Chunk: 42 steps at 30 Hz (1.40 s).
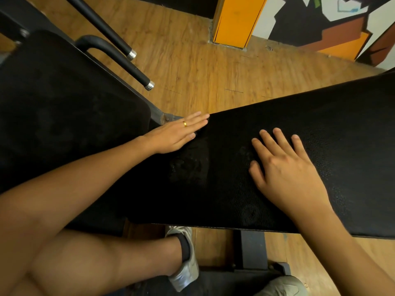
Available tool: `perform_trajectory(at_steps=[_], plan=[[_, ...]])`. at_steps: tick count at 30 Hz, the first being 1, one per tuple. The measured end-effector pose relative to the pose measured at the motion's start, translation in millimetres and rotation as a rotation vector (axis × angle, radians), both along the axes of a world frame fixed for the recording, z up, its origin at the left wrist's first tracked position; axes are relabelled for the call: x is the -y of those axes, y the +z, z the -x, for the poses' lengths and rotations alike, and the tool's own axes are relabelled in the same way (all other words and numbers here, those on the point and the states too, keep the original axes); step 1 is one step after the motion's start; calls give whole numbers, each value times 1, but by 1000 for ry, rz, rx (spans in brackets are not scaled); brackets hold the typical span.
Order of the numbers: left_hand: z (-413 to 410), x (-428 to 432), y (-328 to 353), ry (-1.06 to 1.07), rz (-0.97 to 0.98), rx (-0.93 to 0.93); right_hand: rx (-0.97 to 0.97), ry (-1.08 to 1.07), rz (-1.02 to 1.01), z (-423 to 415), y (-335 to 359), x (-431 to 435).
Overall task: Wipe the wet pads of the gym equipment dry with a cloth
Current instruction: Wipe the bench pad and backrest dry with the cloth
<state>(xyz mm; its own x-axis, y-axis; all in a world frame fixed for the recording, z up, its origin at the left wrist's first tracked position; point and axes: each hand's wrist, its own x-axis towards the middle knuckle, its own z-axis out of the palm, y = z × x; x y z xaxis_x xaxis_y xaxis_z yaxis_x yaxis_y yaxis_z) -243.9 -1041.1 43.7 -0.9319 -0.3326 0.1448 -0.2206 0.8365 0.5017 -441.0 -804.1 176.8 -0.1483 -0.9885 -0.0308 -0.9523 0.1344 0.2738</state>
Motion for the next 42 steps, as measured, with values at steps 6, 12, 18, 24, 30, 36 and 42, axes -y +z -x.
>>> perform_trajectory(at_steps=[6, 12, 18, 24, 30, 36, 42], plan=[[23, -5, 7, -12, -75, -48, -7, -2, 9, 0, -1, 0], [1, -16, -4, 259, -205, -46, 1, 4, 0, 0, 0, 0], [-26, -33, -24, 519, -389, -92, 9, 20, 5, 1, 2, -1], [-43, -56, -32, 712, -475, -22, 31, 13, 13, -2, 6, -2], [-57, -104, -37, 760, -441, -50, 42, 3, -2, -4, 9, -2], [-56, -121, -40, 811, -432, -76, 43, 8, -9, -3, 10, -2], [-42, -86, -32, 805, -478, -24, 48, 20, 4, -2, 10, -2]])
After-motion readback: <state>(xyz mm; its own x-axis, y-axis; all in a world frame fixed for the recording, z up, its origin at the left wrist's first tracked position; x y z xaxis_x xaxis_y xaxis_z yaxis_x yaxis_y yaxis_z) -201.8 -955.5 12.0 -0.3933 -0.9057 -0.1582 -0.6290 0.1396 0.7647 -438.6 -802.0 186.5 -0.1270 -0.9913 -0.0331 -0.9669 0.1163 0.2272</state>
